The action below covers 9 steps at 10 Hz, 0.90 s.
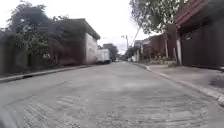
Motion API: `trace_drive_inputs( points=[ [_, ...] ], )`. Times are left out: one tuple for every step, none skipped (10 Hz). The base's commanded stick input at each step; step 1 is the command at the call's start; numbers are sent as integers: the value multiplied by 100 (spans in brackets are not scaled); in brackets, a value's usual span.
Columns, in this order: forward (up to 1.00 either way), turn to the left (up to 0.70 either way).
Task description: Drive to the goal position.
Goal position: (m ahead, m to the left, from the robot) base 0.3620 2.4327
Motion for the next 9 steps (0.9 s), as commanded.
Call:
trace_drive_inputs(
  points=[
    [100,-18],
    [100,-4],
    [100,6],
    [100,6],
    [100,6],
    [100,6],
    [100,6],
    [100,6],
    [100,6]
  ],
)
